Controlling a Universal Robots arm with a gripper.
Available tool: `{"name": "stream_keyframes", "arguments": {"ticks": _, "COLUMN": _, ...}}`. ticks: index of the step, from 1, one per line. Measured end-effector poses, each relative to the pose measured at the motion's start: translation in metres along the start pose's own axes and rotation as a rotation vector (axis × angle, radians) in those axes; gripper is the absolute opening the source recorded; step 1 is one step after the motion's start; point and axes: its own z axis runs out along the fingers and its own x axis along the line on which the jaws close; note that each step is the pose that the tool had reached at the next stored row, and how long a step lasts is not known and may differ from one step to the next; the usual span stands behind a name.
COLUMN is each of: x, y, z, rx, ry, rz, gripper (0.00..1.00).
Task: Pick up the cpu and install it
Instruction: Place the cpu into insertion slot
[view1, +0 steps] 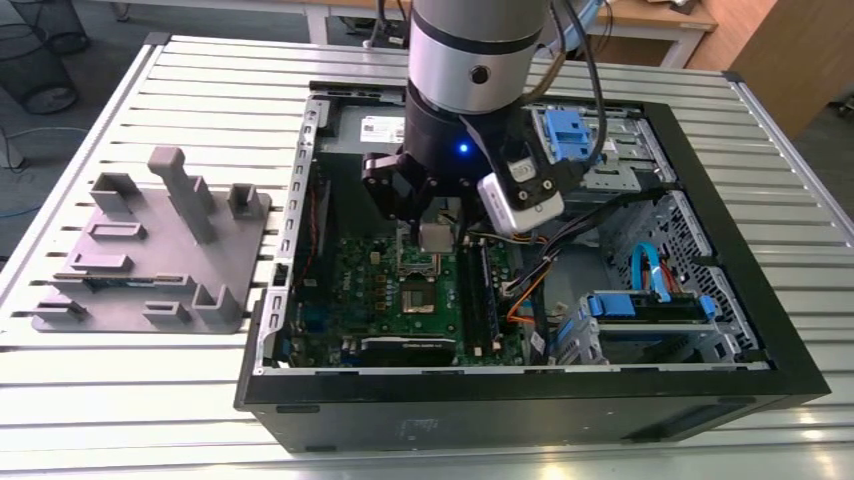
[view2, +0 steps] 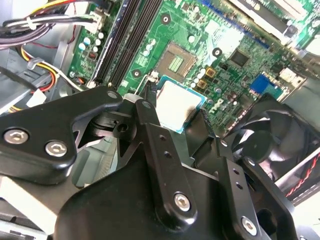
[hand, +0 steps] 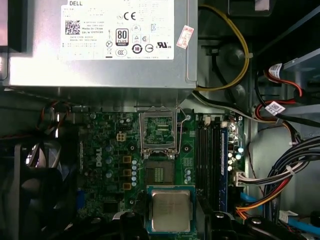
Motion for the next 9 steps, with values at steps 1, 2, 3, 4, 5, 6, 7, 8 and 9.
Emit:
{"name": "stream_keyframes", "arguments": {"ticks": 1, "x": 0.0, "y": -0.0015, "z": 0.001, "rx": 0.0, "ry": 0.0, "rz": 0.0, "gripper": 0.47}}
{"name": "stream_keyframes", "arguments": {"ticks": 2, "x": 0.0, "y": -0.0027, "z": 0.0023, "rx": 0.0002, "ry": 0.0001, "rz": 0.0, "gripper": 0.47}}
{"name": "stream_keyframes", "arguments": {"ticks": 3, "x": -0.0001, "y": -0.0038, "z": 0.0042, "rx": -0.0001, "ry": 0.0, "rz": 0.0, "gripper": 0.47}}
{"name": "stream_keyframes", "arguments": {"ticks": 4, "x": -0.0001, "y": -0.0048, "z": 0.006, "rx": 0.0, "ry": 0.0, "rz": 0.0, "gripper": 0.47}}
{"name": "stream_keyframes", "arguments": {"ticks": 5, "x": -0.0001, "y": -0.0059, "z": 0.0078, "rx": 0.0001, "ry": 0.0001, "rz": 0.0, "gripper": 0.47}}
{"name": "stream_keyframes", "arguments": {"ticks": 6, "x": -0.0001, "y": -0.0069, "z": 0.0095, "rx": 0.0002, "ry": 0.0001, "rz": 0.0, "gripper": 0.47}}
{"name": "stream_keyframes", "arguments": {"ticks": 7, "x": 0.0, "y": -0.0079, "z": 0.0113, "rx": 0.0001, "ry": 0.0001, "rz": 0.0, "gripper": 0.47}}
{"name": "stream_keyframes", "arguments": {"ticks": 8, "x": -0.0001, "y": -0.0089, "z": 0.0131, "rx": 0.0002, "ry": 0.0001, "rz": 0.0, "gripper": 0.47}}
{"name": "stream_keyframes", "arguments": {"ticks": 9, "x": -0.0001, "y": -0.0098, "z": 0.0149, "rx": 0.0, "ry": 0.0, "rz": 0.0, "gripper": 0.47}}
